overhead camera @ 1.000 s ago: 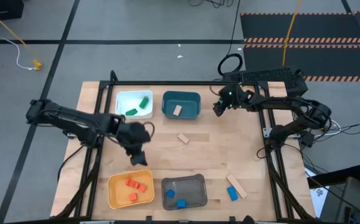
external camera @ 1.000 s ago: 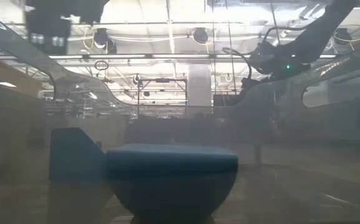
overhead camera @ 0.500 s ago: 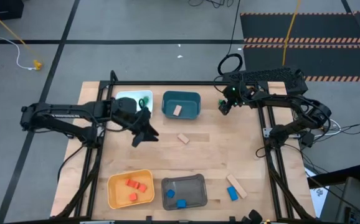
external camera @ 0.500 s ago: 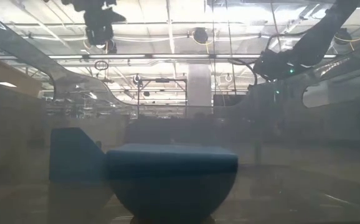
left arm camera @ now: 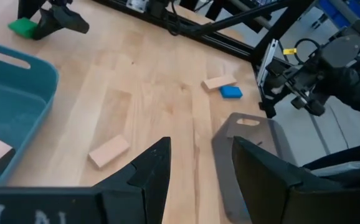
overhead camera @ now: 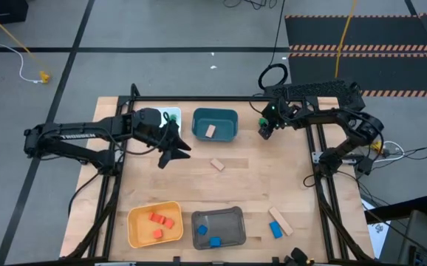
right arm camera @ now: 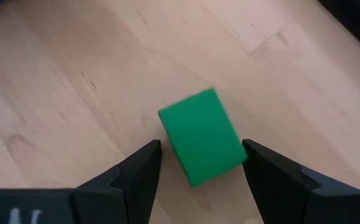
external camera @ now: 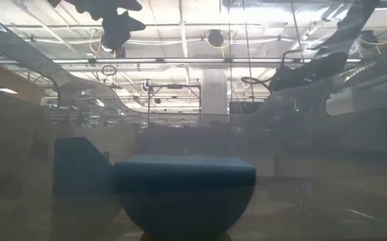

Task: Sort & place blocks by color
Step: Put the green block into the white bin

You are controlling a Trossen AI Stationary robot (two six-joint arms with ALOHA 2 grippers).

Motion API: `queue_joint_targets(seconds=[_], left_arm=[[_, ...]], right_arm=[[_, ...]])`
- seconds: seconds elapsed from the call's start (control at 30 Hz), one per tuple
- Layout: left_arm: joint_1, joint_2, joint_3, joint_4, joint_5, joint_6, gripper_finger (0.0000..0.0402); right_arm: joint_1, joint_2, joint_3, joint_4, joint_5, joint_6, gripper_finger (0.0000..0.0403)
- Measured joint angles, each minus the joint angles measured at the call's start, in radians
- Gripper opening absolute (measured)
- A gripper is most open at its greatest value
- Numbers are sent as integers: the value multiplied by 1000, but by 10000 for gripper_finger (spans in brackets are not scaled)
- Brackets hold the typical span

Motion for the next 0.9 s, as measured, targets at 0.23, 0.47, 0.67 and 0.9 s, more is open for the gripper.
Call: queue_joint_targets(seconds=[0.23,0.47,0.67,0.9], left_arm=[[0,0,0,0,1,6,170],[0,0,0,-1,1,-1,170],[-3,2,0,-1,1,-12,170],[-3,6,0,-1,-6,-6,170]], right_arm=[[0,22,1,35,-5,-6,211],[1,23,1,40,-8,-7,135],[3,23,1,40,-2,20,116],[48,-8,-3,23,7,82,116]])
